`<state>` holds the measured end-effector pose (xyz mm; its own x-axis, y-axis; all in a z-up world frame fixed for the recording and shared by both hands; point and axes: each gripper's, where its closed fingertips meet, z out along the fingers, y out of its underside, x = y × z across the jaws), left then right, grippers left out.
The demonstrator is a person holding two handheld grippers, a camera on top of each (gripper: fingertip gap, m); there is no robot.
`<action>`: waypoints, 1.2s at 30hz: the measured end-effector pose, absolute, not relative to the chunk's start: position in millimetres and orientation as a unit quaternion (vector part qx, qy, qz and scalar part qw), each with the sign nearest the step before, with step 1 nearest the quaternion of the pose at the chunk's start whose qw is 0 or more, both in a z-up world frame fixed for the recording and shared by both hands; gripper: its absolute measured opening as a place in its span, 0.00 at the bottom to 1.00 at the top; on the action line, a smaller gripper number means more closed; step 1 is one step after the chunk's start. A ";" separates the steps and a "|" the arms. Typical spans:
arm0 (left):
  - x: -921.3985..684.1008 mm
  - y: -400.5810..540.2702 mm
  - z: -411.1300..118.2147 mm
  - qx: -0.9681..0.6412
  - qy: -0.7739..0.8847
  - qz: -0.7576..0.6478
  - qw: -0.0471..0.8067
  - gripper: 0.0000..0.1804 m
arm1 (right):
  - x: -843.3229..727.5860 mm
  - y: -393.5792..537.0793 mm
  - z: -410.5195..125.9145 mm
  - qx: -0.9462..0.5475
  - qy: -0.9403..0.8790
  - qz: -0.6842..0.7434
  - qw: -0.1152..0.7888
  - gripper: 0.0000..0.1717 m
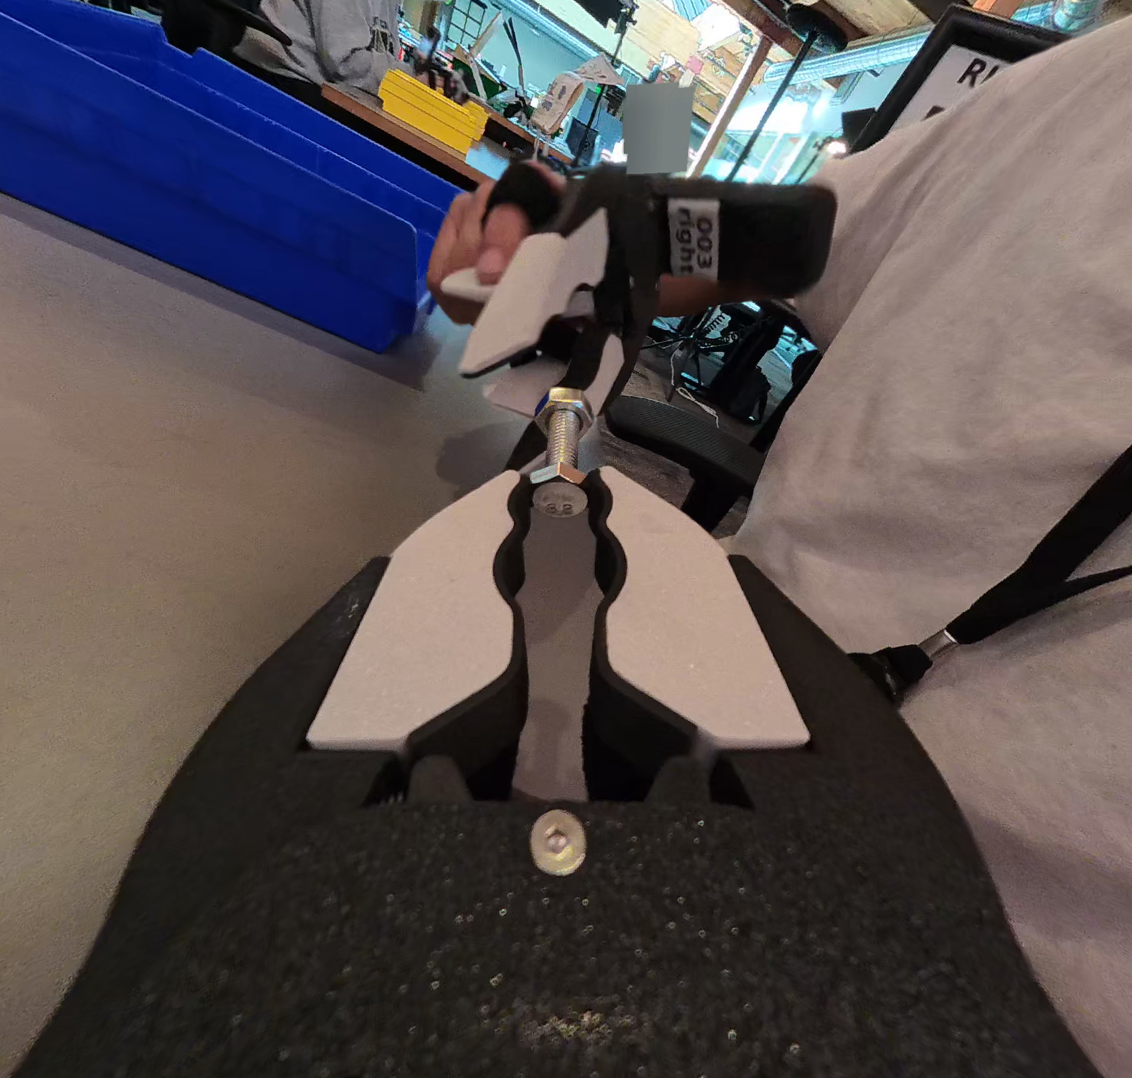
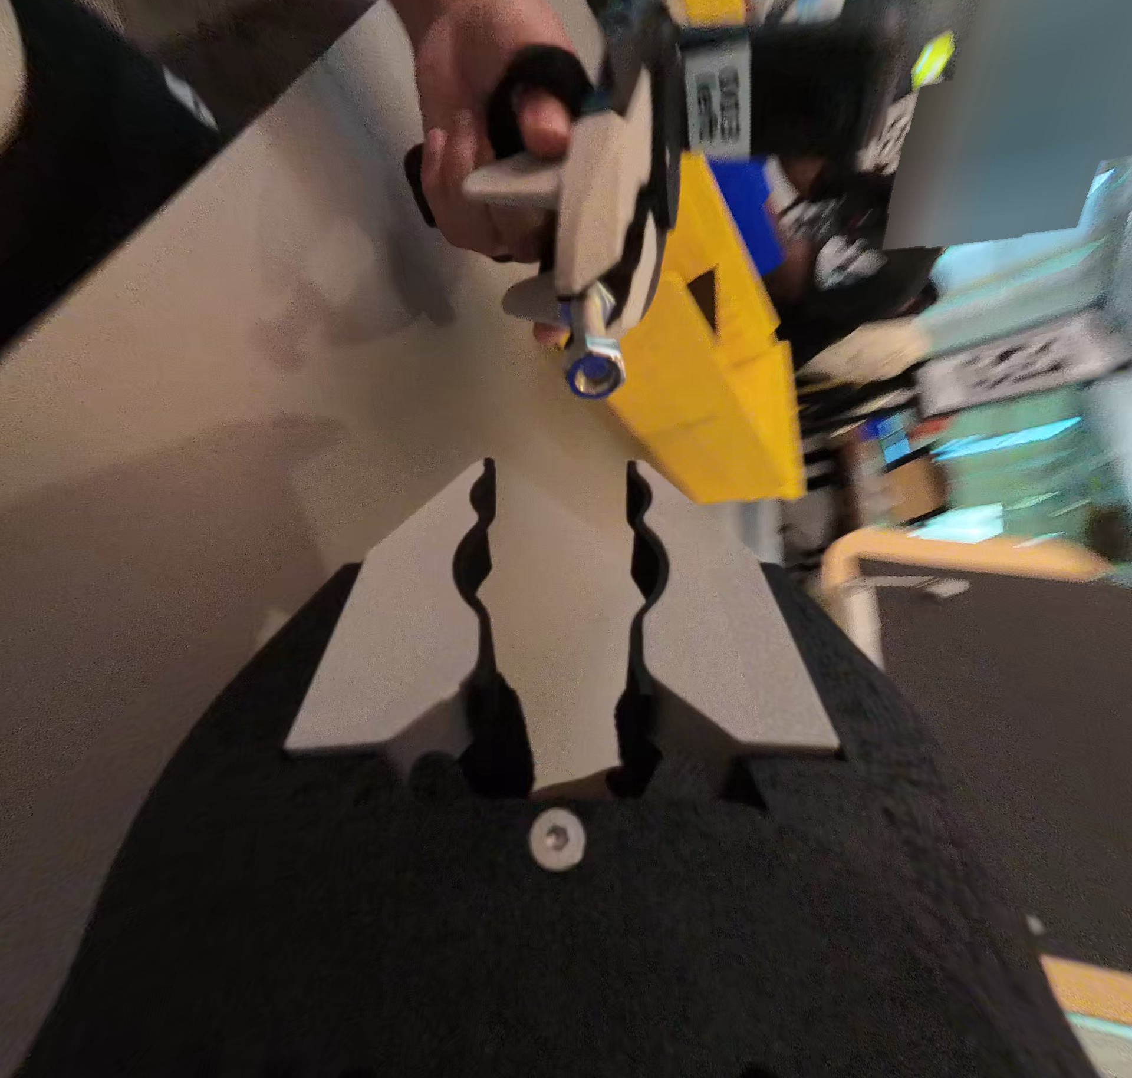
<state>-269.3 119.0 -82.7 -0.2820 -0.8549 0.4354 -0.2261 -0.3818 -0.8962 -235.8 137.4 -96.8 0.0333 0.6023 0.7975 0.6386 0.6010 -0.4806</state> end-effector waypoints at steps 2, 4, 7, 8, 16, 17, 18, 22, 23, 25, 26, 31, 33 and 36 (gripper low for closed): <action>-268.2 115.4 -83.3 -0.543 0.499 -0.630 0.243 0.10 | -239.3 128.4 -86.6 -0.344 -0.718 -0.099 0.597 0.19; -267.1 111.7 -85.6 -0.544 0.503 -0.630 0.233 0.10 | -242.2 120.5 -81.0 -0.275 -0.727 -0.150 0.611 0.17; -265.3 105.4 -88.6 -0.543 0.513 -0.626 0.224 0.10 | -245.2 114.7 -79.9 -0.257 -0.736 -0.155 0.606 0.17; -264.8 103.9 -89.0 -0.543 0.514 -0.625 0.223 0.10 | -246.1 112.2 -80.8 -0.254 -0.741 -0.151 0.603 0.17; -263.6 96.9 -91.1 -0.549 0.527 -0.602 0.240 0.10 | -249.1 104.4 -84.4 -0.346 -0.730 -0.061 0.586 0.10; -263.4 97.1 -92.3 -0.550 0.532 -0.593 0.251 0.10 | -248.7 104.9 -86.1 -0.388 -0.717 -0.019 0.579 0.10; -263.3 97.5 -93.8 -0.552 0.538 -0.581 0.262 0.10 | -248.6 104.9 -88.4 -0.438 -0.697 0.037 0.567 0.10; -262.7 104.3 -97.1 -0.553 0.552 -0.542 0.308 0.10 | -248.7 109.7 -97.2 -0.623 -0.539 0.290 0.487 0.10; -262.3 107.6 -98.4 -0.553 0.558 -0.531 0.319 0.10 | -248.8 112.2 -101.3 -0.661 -0.485 0.347 0.456 0.10; -261.3 113.0 -98.2 -0.547 0.566 -0.520 0.330 0.10 | -250.9 114.5 -108.3 -0.714 -0.366 0.458 0.382 0.10; -260.9 114.3 -96.7 -0.543 0.569 -0.520 0.334 0.10 | -252.6 114.7 -108.9 -0.723 -0.308 0.509 0.352 0.10; -264.8 116.8 -90.9 -0.533 0.577 -0.499 0.366 0.10 | -257.3 118.8 -96.9 -0.676 -0.094 0.682 0.262 0.10; -267.6 116.3 -85.8 -0.532 0.562 -0.521 0.360 0.10 | -260.2 118.1 -93.3 -0.646 -0.065 0.713 0.265 0.13; -268.4 118.7 -81.5 -0.542 0.528 -0.560 0.336 0.10 | -257.7 116.6 -81.3 -0.616 -0.088 0.702 0.346 0.17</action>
<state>-268.4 118.7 -81.5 -0.1852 -0.9496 0.2530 -0.1955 -0.2167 -0.9565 -257.7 116.6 -81.3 -0.0010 0.5937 -0.8047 -0.3776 -0.7453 -0.5495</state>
